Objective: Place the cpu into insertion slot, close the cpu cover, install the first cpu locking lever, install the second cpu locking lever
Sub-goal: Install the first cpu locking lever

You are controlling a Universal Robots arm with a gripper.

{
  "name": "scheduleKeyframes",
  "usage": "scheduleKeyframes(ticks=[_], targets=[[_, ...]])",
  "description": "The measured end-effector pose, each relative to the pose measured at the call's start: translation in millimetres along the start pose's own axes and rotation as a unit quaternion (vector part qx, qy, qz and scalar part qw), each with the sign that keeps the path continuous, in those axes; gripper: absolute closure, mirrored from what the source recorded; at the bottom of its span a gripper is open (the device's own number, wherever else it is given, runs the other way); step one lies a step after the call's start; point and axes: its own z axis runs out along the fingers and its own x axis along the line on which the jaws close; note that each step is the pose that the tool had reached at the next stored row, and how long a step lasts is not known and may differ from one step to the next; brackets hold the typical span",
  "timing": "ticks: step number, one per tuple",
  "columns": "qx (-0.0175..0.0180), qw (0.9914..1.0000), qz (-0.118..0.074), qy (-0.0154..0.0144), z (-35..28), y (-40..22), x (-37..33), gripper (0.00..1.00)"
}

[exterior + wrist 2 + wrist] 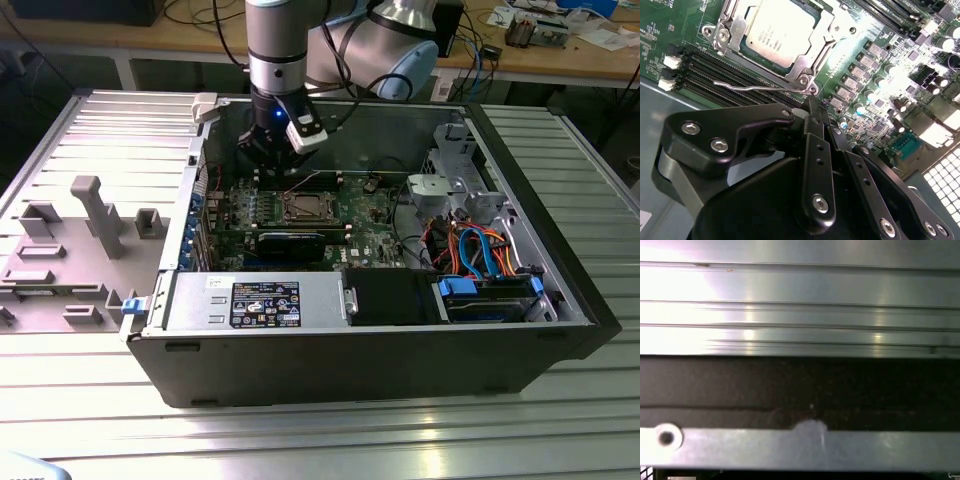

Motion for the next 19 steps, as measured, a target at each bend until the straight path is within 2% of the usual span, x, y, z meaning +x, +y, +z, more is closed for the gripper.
scheduleKeyframes(ticks=[19], targets=[[0.0000,1.00000,-0.001,0.0000,7.1,0.1,-0.7,0.89]])
